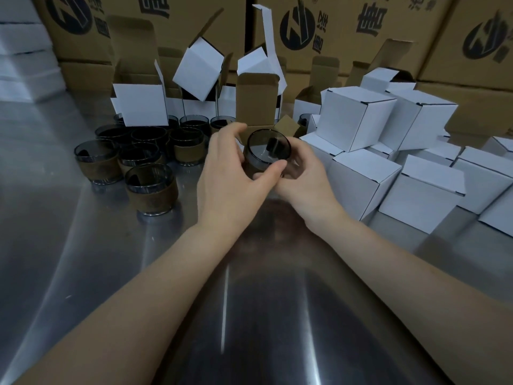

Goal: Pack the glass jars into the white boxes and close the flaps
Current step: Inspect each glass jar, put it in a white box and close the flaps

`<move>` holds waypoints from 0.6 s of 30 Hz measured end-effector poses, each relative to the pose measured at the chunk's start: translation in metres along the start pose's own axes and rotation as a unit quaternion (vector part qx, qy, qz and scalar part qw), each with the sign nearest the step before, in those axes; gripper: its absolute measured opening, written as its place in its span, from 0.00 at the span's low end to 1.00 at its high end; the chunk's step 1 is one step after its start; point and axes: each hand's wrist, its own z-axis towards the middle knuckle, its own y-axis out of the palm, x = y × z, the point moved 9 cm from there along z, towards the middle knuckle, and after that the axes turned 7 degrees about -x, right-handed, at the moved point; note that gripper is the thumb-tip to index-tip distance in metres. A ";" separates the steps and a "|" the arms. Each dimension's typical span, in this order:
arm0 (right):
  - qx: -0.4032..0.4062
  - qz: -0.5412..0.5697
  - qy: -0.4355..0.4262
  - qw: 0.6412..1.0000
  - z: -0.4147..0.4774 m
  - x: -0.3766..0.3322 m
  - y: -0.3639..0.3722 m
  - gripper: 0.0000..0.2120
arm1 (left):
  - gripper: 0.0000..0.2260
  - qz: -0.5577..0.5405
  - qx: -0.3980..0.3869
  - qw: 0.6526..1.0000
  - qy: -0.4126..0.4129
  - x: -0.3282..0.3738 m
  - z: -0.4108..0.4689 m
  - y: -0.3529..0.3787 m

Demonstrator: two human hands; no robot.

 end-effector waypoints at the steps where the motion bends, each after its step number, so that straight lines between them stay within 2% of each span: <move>1: 0.007 -0.001 -0.005 1.000 -0.001 -0.001 0.000 0.26 | 0.29 0.000 -0.009 1.000 -0.010 -0.001 0.001 0.004; 6: 0.017 -0.061 -0.039 0.997 -0.005 -0.013 0.002 0.29 | 0.28 -0.062 -0.077 0.995 -0.024 -0.010 0.004 0.012; 11: 0.011 -0.103 -0.059 0.993 -0.014 -0.021 0.004 0.29 | 0.27 -0.106 -0.083 0.991 -0.012 -0.015 -0.005 0.009; 18: 0.005 -0.096 -0.063 0.993 -0.016 -0.020 -0.001 0.32 | 0.29 -0.089 -0.127 0.988 0.029 -0.015 -0.006 0.007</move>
